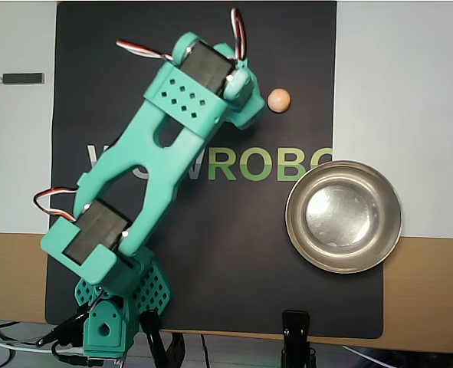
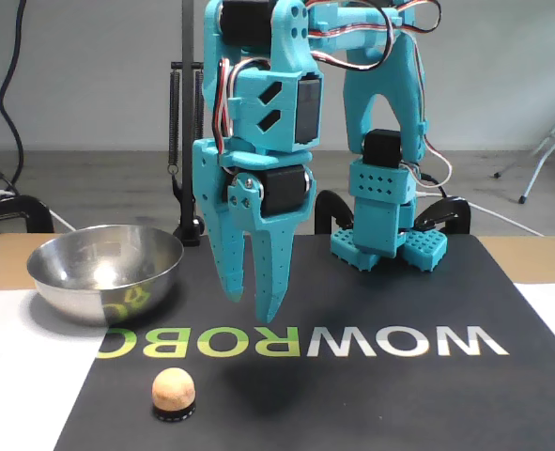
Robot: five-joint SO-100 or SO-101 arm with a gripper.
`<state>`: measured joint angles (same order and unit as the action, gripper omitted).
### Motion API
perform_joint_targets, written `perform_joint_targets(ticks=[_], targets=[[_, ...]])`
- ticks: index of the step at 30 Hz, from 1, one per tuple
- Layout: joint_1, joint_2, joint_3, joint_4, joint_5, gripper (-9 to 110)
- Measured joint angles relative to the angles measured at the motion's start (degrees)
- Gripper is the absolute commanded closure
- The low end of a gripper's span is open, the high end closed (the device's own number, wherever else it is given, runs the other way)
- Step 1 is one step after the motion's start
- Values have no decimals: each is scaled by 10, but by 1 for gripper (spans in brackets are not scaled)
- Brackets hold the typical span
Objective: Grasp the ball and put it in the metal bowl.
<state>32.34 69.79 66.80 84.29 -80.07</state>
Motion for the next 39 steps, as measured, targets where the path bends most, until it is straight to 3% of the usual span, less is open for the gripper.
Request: perform_joint_targets(ticks=[39], targets=[[29,-30,0,-56,-32,51]])
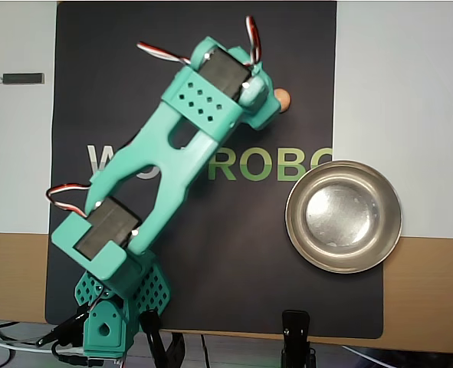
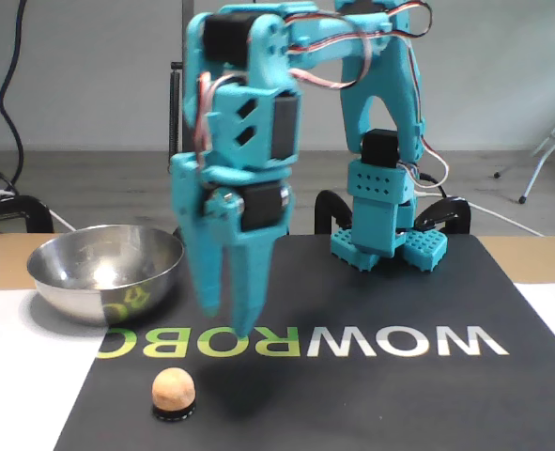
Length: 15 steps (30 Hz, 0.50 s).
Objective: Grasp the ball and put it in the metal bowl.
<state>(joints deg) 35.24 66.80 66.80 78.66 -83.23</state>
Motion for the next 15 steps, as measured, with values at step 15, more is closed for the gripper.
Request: perform_joint_targets(ticks=[15], targets=[[19,-2,0,-16,-10,51]])
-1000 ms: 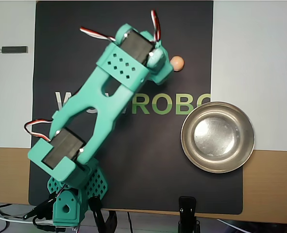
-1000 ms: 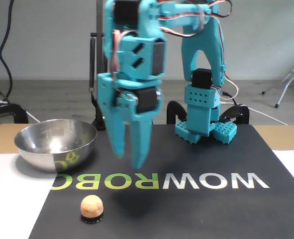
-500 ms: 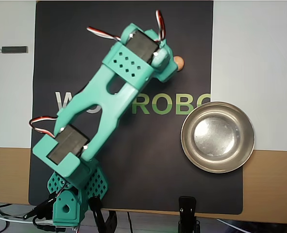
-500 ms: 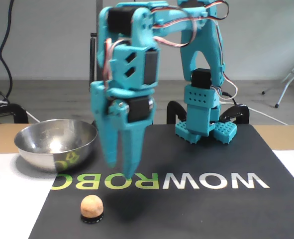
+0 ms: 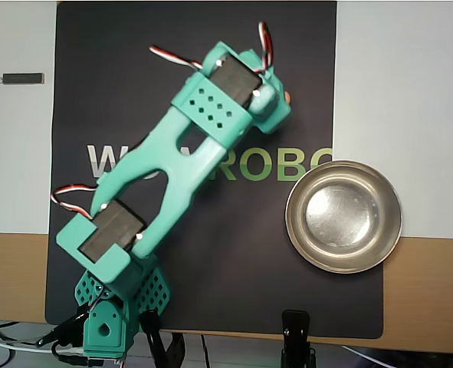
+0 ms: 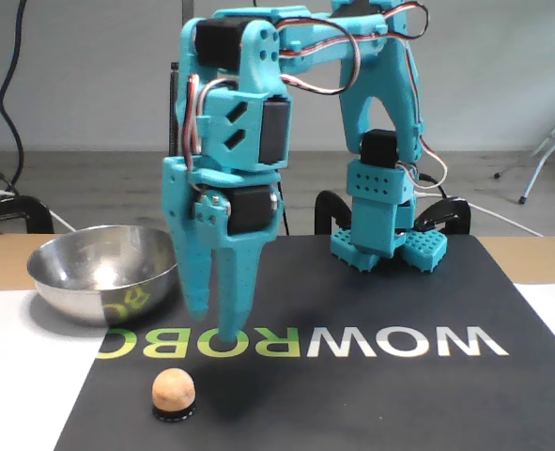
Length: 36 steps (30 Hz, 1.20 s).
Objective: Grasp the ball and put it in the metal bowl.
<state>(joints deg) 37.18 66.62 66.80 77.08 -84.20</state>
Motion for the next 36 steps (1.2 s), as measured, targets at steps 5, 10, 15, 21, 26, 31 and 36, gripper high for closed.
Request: perform_joint_targets(ticks=[5,10,15,21,26,31,36], targets=[[11,-7,0,0,-10,51],[7,-22,0,0,-10,51],[22,-42,-21,0,-10,51],[25,-72,-60,0,-10,51],[35,-93,-86,0,-11,51],[34,-109,-98,0,-11,51],[43,-111,-101,0,-11,51]])
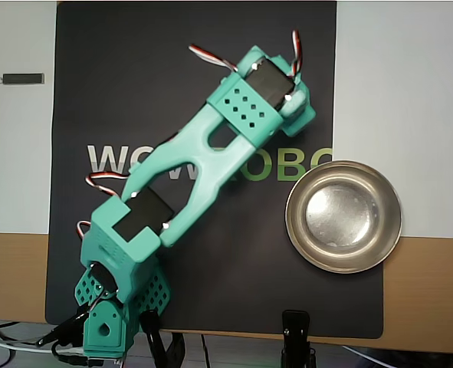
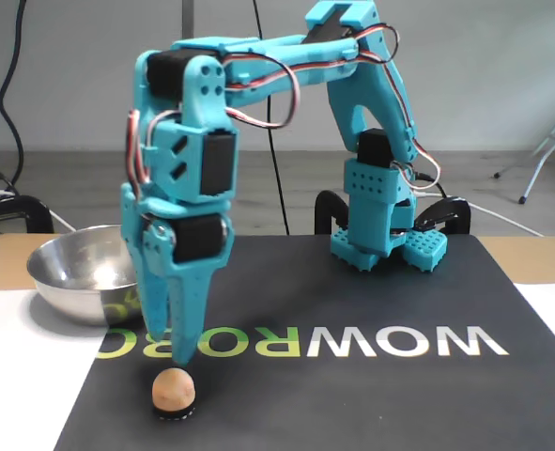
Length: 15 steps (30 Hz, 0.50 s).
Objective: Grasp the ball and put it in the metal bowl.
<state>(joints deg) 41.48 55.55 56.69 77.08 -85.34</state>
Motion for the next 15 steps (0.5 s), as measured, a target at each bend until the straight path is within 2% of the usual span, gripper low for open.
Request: perform_joint_targets(ticks=[15], targets=[[-1,0,0,0,0,51]])
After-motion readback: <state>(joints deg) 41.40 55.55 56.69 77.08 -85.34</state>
